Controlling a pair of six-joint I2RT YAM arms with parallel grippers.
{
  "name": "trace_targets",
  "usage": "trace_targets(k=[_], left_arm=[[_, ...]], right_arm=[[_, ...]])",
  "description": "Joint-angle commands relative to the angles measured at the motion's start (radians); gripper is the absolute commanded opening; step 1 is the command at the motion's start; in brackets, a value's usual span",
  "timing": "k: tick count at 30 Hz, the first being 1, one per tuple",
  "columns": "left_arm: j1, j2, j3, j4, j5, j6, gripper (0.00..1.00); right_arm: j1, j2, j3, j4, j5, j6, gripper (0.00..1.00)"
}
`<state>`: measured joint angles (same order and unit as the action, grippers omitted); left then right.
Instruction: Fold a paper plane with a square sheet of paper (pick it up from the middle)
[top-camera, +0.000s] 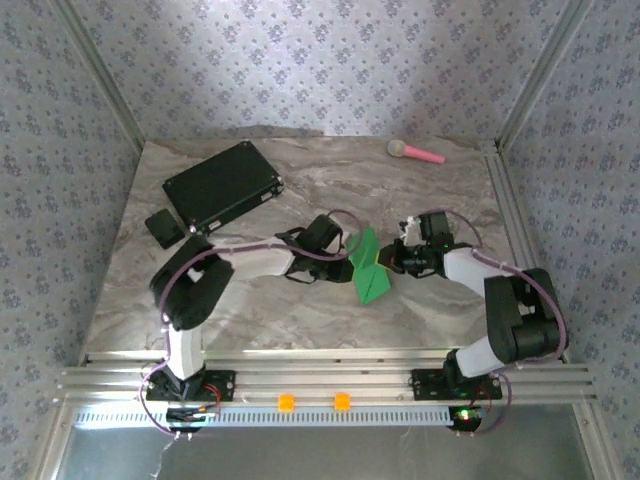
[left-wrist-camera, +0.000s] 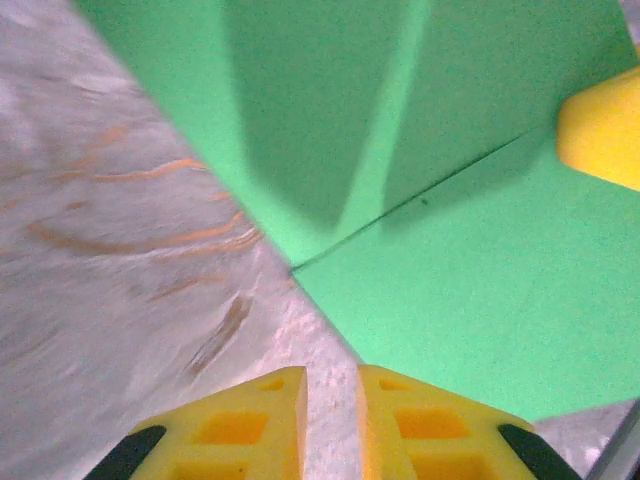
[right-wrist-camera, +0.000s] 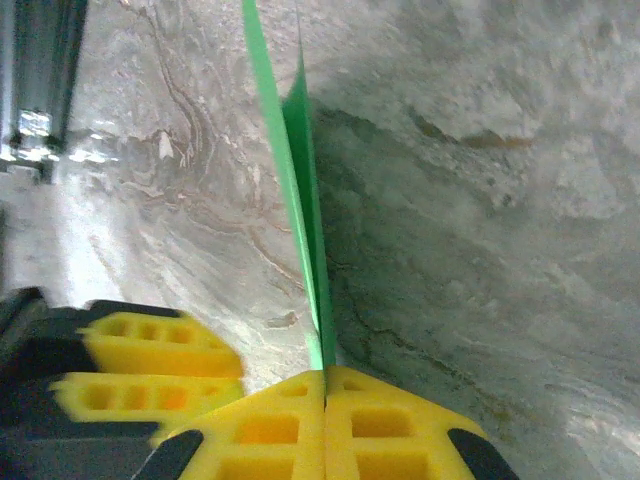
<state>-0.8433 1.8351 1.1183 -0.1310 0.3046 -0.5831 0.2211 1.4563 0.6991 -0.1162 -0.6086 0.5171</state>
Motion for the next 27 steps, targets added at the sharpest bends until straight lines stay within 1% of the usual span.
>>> trace_targets(k=[1,3,4,7,8,10,13,14,16,19,20,22,27], left_arm=[[0.033,-0.146,-0.07,0.089,-0.133,-0.057,0.2],[0.059,-0.219,-0.135,0.123,-0.201,-0.093,0.19],[0.076,-0.257,-0.175,0.137,-0.236,-0.116,0.19],[0.137,-0.353,-0.274,0.176,-0.28,-0.177,0.19],[0.156,-0.375,-0.299,0.186,-0.282,-0.195,0.19],[0.196,-0.421,-0.349,0.191,-0.289,-0.234,0.19],[0.24,-0.479,-0.411,0.183,-0.31,-0.268,0.19],[0.248,-0.496,-0.427,0.182,-0.321,-0.273,0.19],[0.265,-0.536,-0.459,0.166,-0.349,-0.291,0.19],[0.281,-0.586,-0.49,0.152,-0.377,-0.301,0.19],[0.285,-0.601,-0.495,0.141,-0.387,-0.301,0.18],[0.289,-0.623,-0.504,0.123,-0.411,-0.299,0.17],[0.3,-0.659,-0.526,0.104,-0.431,-0.31,0.16]], right_arm=[[0.098,-0.067,0.114,-0.223,0.256,-0.148,0.07],[0.171,-0.074,0.177,-0.315,0.428,-0.196,0.07],[0.224,-0.074,0.204,-0.348,0.526,-0.213,0.07],[0.338,-0.051,0.287,-0.461,0.806,-0.265,0.06],[0.357,-0.038,0.31,-0.493,0.882,-0.269,0.05],[0.396,-0.001,0.361,-0.576,1.071,-0.261,0.02],[0.43,0.055,0.413,-0.655,1.27,-0.245,0.0],[0.438,0.073,0.424,-0.669,1.312,-0.235,0.0],[0.455,0.114,0.434,-0.666,1.344,-0.232,0.0],[0.503,0.183,0.459,-0.667,1.338,-0.207,0.0],[0.523,0.212,0.47,-0.663,1.318,-0.2,0.0],[0.558,0.266,0.512,-0.668,1.262,-0.165,0.0],[0.631,0.401,0.645,-0.653,1.043,-0.106,0.04]])
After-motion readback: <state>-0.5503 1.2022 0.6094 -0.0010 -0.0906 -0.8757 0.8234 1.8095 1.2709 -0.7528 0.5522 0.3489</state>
